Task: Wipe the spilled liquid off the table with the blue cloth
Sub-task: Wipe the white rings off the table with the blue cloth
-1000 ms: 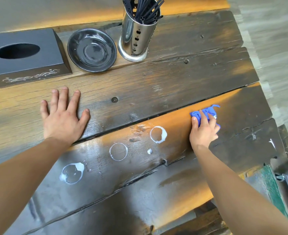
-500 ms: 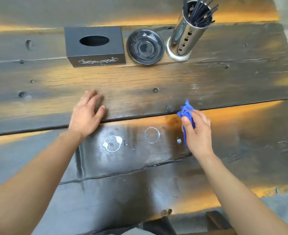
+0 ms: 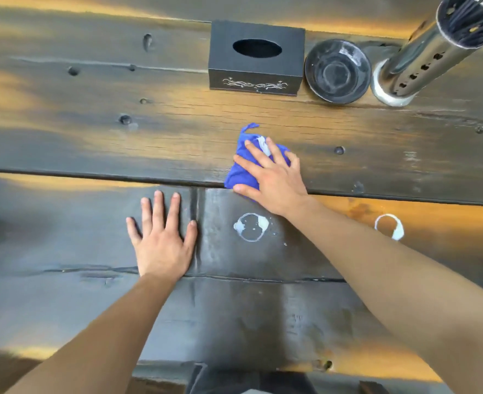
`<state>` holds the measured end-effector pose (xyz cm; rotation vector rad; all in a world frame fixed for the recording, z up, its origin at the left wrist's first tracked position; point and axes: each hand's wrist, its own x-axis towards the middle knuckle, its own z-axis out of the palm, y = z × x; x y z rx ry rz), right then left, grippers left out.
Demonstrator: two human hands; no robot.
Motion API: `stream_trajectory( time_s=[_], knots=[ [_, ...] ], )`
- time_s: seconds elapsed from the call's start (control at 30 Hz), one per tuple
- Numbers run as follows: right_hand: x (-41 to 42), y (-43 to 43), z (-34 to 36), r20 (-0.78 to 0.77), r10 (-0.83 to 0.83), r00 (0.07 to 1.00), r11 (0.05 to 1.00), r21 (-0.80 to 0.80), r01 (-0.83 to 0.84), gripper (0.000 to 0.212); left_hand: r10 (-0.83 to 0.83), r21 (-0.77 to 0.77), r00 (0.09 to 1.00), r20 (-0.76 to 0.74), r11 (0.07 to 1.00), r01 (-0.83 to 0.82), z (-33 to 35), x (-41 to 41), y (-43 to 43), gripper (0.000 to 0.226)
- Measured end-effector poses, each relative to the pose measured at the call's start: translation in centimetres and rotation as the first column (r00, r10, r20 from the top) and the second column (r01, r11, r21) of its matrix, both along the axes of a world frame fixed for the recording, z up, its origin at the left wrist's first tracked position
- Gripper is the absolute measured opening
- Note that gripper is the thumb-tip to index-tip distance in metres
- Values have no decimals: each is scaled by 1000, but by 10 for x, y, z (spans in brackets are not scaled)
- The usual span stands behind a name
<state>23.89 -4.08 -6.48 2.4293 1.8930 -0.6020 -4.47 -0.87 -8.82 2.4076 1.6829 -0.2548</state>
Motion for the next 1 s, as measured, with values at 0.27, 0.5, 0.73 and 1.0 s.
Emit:
stream_trajectory(
  time_s=[0.27,0.5,0.73,1.0],
  knots=[
    [-17,26,-12,103,1,995,997,83,-9,79,-7,40,998,64,999,4,-6,-1,-1,69],
    [-35,7,-19,79,59,995,987,147,-70,59,-22,88,997,71,996,15,-12,-3,-1,68],
    [-62,-41,-21,49,160,986,977,135,-165,50,-21,97,995,96,995,12,-13,-3,0,68],
    [-94,-119,-15,56,197,979,975,91,-201,52,-15,102,991,130,995,2,-15,-4,0,69]
  ],
)
